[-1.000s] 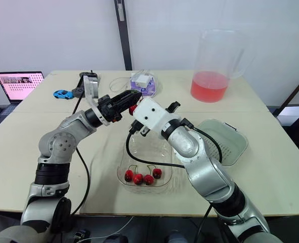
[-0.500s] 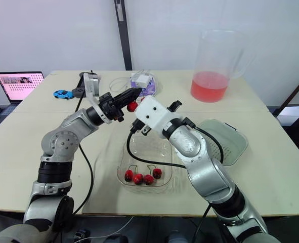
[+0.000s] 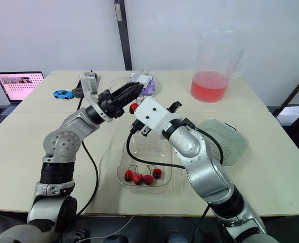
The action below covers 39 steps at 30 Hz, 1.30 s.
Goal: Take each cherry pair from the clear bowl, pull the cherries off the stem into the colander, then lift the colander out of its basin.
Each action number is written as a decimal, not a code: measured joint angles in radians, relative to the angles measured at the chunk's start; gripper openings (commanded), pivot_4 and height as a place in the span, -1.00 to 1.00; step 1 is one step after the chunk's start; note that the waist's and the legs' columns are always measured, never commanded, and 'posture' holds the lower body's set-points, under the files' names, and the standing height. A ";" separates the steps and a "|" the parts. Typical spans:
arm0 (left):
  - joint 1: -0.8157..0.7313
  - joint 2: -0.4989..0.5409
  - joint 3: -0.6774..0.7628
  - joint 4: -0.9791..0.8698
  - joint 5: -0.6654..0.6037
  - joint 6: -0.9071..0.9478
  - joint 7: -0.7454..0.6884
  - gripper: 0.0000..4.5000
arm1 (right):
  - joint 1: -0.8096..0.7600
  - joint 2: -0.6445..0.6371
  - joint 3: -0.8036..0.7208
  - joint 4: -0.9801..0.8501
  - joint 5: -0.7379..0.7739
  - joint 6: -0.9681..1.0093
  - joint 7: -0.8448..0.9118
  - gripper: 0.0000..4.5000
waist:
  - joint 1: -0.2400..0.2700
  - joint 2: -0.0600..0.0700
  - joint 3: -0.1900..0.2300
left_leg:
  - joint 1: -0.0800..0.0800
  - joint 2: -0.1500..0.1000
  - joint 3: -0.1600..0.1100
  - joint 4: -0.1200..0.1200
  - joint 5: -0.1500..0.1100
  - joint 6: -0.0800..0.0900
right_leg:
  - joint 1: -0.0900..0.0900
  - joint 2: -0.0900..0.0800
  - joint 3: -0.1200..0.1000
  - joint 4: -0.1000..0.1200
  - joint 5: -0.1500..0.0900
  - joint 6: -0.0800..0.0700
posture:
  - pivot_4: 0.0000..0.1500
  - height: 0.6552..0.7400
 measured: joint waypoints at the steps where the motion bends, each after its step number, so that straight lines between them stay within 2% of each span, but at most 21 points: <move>1: 0.000 0.000 0.000 0.000 0.000 0.000 0.000 -0.15 | 0.000 0.000 0.000 0.000 0.000 0.000 0.001 -0.80 | 0.000 0.000 0.000 | 0.000 0.000 0.000 0.000 0.000 0.000 | 0.000 0.000 0.000 0.000 0.000 0.000 | 1.00 0.84; 3: 0.000 0.000 0.000 0.003 0.000 0.000 0.000 -0.15 | 0.000 0.000 0.000 0.000 -0.002 0.000 0.003 -0.80 | 0.000 0.000 0.000 | 0.000 0.000 0.000 0.000 0.000 0.000 | 0.000 0.000 0.000 0.000 0.000 0.000 | 1.00 0.84; 6: 0.000 0.003 -0.001 0.018 0.004 0.000 0.000 -0.47 | 0.001 0.000 0.000 0.000 -0.007 0.000 0.006 -0.80 | 0.000 0.000 0.000 | 0.000 0.000 0.000 0.000 0.000 0.000 | 0.000 0.000 0.000 0.000 0.000 0.000 | 1.00 0.84; 8: 0.000 0.008 -0.002 0.029 0.010 0.000 -0.001 -0.92 | 0.001 0.000 -0.001 0.000 -0.008 0.000 0.008 -0.80 | 0.000 0.000 0.000 | 0.000 0.000 0.000 0.000 0.000 0.000 | 0.000 0.000 0.000 0.000 0.000 0.000 | 1.00 0.84; 9: 0.000 0.012 -0.003 0.031 0.014 -0.001 -0.001 -0.99 | 0.001 0.000 -0.001 0.000 -0.008 0.000 0.009 -0.80 | 0.000 0.000 0.000 | 0.000 0.000 0.000 0.000 0.000 0.000 | 0.000 0.000 0.000 0.000 0.000 0.000 | 1.00 0.84; 20: 0.000 0.007 -0.002 0.042 0.024 -0.006 0.001 -0.99 | 0.003 0.007 -0.003 0.000 -0.009 0.003 0.018 -0.80 | 0.000 0.000 0.000 | 0.000 0.000 0.000 0.000 0.000 0.000 | 0.000 0.000 0.000 0.000 0.000 0.000 | 1.00 0.84; 23: -0.001 0.007 -0.002 0.042 0.024 -0.006 0.001 -1.00 | 0.015 0.027 -0.029 -0.005 0.003 0.005 0.023 -0.26 | 0.000 0.000 0.000 | 0.000 0.000 0.000 0.000 0.000 0.000 | 0.000 0.000 0.000 0.000 0.000 0.000 | 1.00 0.84; 29: -0.018 0.007 -0.002 0.055 0.023 -0.006 -0.009 -1.00 | 0.025 0.024 -0.137 -0.088 0.101 0.113 0.116 0.99 | 0.001 0.000 0.000 | 0.000 0.000 0.000 0.000 0.000 0.000 | 0.000 0.000 0.000 0.000 0.000 0.000 | 1.00 0.84; 33: -0.033 0.009 -0.007 0.080 0.024 -0.006 -0.055 -1.00 | -0.012 0.062 -0.376 -0.144 0.315 0.340 0.255 0.99 | 0.000 0.000 0.000 | 0.000 0.000 0.000 0.000 0.000 0.000 | 0.001 0.000 0.000 0.000 0.000 0.000 | 1.00 0.84; 36: -0.050 0.032 -0.031 0.087 0.023 0.001 -0.128 -1.00 | -0.084 0.096 -0.626 -0.153 0.506 0.500 0.364 0.99 | 0.000 0.000 0.000 | 0.000 0.000 0.000 0.000 0.000 0.000 | 0.001 0.000 0.000 0.000 0.000 0.000 | 1.00 0.84; 39: -0.054 0.066 -0.059 0.087 0.022 0.011 -0.208 -1.00 | -0.129 0.059 -0.787 -0.137 0.664 0.638 0.467 0.99 | 0.000 0.001 0.000 | 0.001 0.000 0.000 -0.001 0.000 0.000 | 0.001 0.000 0.000 0.000 0.000 0.000 | 1.00 0.84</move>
